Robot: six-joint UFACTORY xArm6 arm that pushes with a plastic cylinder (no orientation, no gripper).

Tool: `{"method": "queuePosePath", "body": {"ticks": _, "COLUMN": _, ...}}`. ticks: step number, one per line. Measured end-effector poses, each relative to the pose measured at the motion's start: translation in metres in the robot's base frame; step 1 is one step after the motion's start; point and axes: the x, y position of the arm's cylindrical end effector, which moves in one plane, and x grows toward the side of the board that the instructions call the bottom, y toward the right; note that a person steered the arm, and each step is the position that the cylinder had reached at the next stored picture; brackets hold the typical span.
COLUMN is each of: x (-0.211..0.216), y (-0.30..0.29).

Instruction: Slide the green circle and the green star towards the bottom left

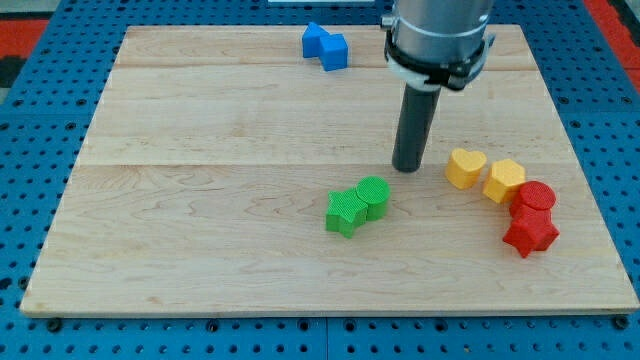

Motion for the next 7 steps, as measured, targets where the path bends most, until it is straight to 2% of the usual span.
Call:
{"method": "queuePosePath", "body": {"ticks": 1, "x": -0.015, "y": 0.027}}
{"method": "queuePosePath", "body": {"ticks": 2, "x": 0.007, "y": 0.052}}
{"method": "queuePosePath", "body": {"ticks": 4, "x": 0.008, "y": 0.052}}
{"method": "queuePosePath", "body": {"ticks": 6, "x": -0.028, "y": 0.037}}
{"method": "queuePosePath", "body": {"ticks": 7, "x": -0.030, "y": 0.037}}
